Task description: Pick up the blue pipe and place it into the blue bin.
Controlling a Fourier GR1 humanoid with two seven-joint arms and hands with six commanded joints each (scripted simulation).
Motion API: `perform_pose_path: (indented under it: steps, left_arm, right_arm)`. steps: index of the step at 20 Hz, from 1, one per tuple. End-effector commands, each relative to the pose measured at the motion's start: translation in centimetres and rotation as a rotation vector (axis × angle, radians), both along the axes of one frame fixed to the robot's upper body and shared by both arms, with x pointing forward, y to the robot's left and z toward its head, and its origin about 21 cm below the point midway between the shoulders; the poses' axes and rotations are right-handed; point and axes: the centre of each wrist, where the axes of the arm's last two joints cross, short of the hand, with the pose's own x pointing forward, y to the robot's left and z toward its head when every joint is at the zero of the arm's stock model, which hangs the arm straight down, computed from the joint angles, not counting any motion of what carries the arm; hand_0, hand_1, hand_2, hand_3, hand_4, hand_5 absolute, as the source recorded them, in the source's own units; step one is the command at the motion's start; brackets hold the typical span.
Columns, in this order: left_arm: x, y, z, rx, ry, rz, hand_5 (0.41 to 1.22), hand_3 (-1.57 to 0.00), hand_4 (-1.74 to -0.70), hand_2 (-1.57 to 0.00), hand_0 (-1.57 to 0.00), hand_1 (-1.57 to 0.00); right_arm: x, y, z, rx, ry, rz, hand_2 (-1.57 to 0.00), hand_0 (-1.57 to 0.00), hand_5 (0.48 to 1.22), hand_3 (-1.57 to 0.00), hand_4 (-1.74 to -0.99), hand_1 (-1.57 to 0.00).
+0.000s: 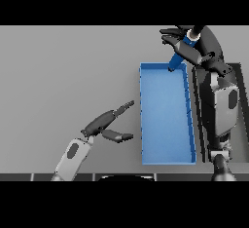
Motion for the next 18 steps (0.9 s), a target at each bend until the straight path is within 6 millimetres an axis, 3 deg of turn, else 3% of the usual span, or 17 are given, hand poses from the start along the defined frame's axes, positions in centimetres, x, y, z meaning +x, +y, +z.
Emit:
perform_pose_path:
  steps: [1, 8, 15, 16, 18]
  left_arm:
    - [0.2, -0.3, -0.1, 0.001, 0.009, -0.005, 0.418, 0.00, -0.87, 0.00, 0.00, 0.00]
    - [-0.2, -0.3, 0.0, -0.024, 0.025, 0.004, 0.423, 0.00, -0.88, 0.00, 0.00, 0.00]
    - [-0.5, -0.2, 0.0, -0.025, 0.029, -0.003, 0.422, 0.00, -0.89, 0.00, 0.00, 0.00]
    - [-0.6, -0.4, 0.1, -0.025, 0.025, -0.004, 0.420, 0.00, -0.89, 0.00, 0.00, 0.00]
    - [-0.9, 0.0, -0.2, -0.018, 0.019, -0.004, 0.420, 0.00, -0.88, 0.00, 0.00, 0.00]
  right_arm:
    - [-0.3, -0.9, -0.9, 0.002, 0.028, -0.022, -1.57, -1.57, 1.221, -1.57, -1.741, -1.57]
    - [-2.8, -3.7, -9.2, -0.032, 0.253, -0.153, -1.57, -1.57, 1.221, -1.57, -1.741, -1.57]
    - [-5.2, -4.1, -14.6, -0.106, 0.506, -0.336, -1.57, -1.57, 1.221, -1.52, -1.741, -1.57]
    - [-5.7, -4.0, -15.0, -0.126, 0.531, -0.353, -1.57, -1.57, 1.221, -1.26, -1.741, -1.57]
    - [-5.7, -4.0, -16.1, -0.193, 0.583, -0.403, -1.57, -1.57, 1.221, -1.02, -1.741, -1.57]
